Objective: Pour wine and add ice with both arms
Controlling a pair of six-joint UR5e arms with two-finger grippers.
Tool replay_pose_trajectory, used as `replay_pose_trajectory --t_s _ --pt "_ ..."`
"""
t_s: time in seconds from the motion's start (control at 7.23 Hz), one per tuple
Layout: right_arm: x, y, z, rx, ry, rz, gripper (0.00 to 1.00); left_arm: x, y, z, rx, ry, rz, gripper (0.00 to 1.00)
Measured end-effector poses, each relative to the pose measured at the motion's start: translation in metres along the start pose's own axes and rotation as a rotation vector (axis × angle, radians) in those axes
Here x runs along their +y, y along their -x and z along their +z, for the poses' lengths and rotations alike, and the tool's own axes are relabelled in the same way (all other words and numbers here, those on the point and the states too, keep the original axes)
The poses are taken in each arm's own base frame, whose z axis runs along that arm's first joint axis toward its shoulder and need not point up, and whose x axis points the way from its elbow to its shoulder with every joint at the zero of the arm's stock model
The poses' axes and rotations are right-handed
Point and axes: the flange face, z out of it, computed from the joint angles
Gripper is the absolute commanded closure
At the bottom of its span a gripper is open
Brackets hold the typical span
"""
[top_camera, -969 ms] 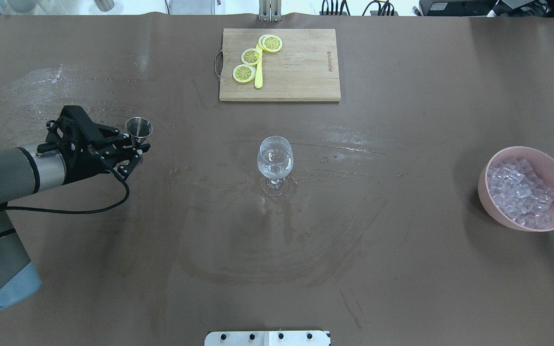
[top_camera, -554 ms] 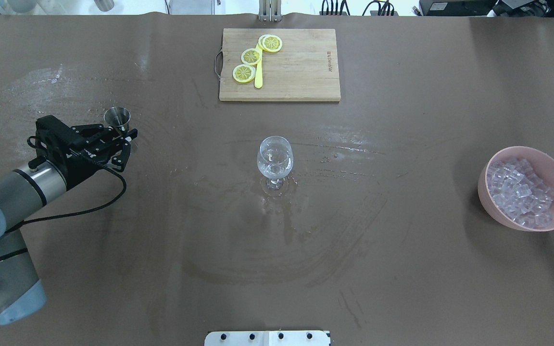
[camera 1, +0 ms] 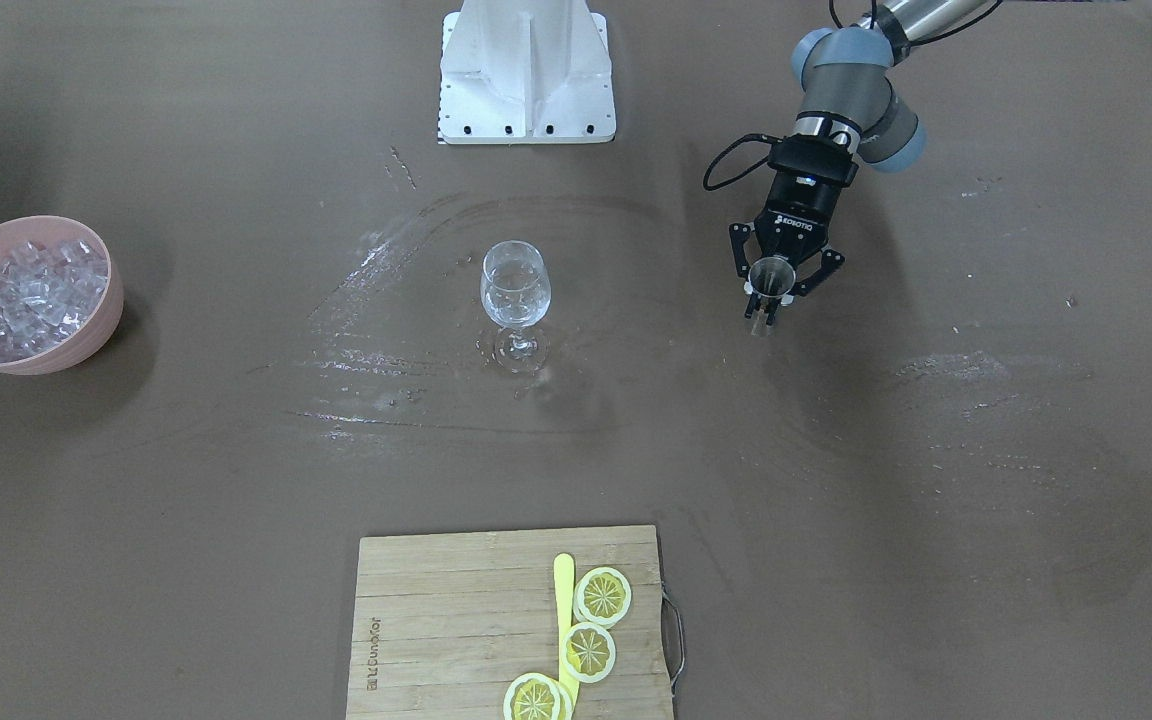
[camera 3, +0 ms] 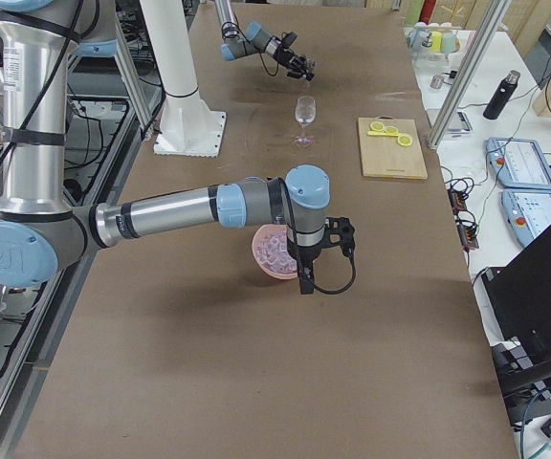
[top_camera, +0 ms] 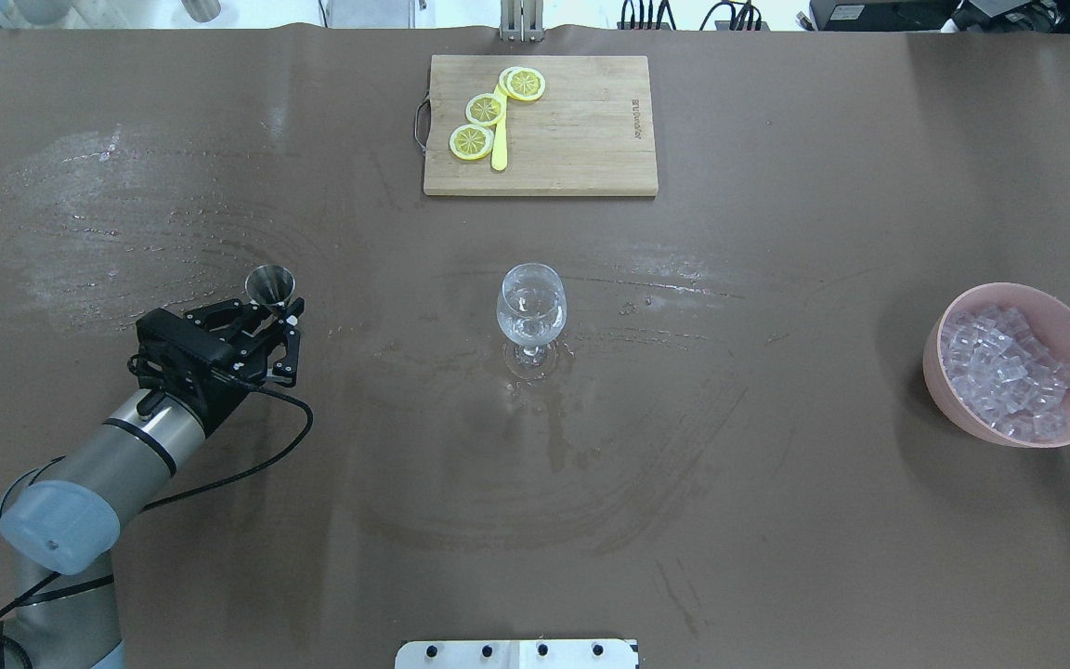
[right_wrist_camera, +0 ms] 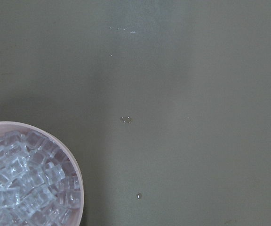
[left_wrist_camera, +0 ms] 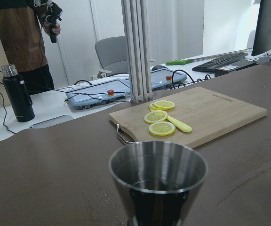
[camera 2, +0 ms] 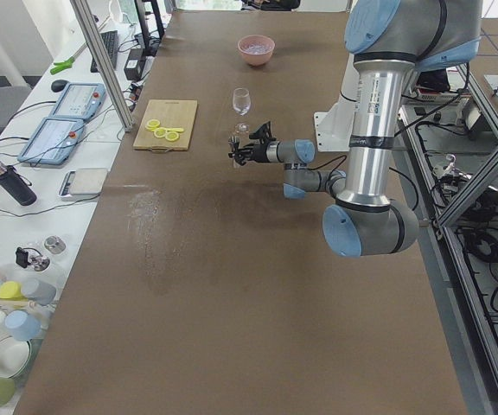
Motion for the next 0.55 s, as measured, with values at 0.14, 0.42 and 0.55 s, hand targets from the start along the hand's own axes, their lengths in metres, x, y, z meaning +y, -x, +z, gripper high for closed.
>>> replay_pose_trajectory --t_s 0.14,0.42,0.55 --pt "0.000 0.000 0.000 0.000 0.000 0.000 0.00 0.006 -0.006 -0.001 -0.006 0.004 0.004 1.00" --pt "-0.001 0.001 -0.001 0.001 -0.006 -0.005 0.00 0.019 -0.020 0.003 0.001 0.014 -0.089 1.00" --pt "-0.001 0.001 -0.001 0.001 -0.007 -0.006 0.00 0.024 -0.027 0.008 0.004 0.020 -0.151 1.00"
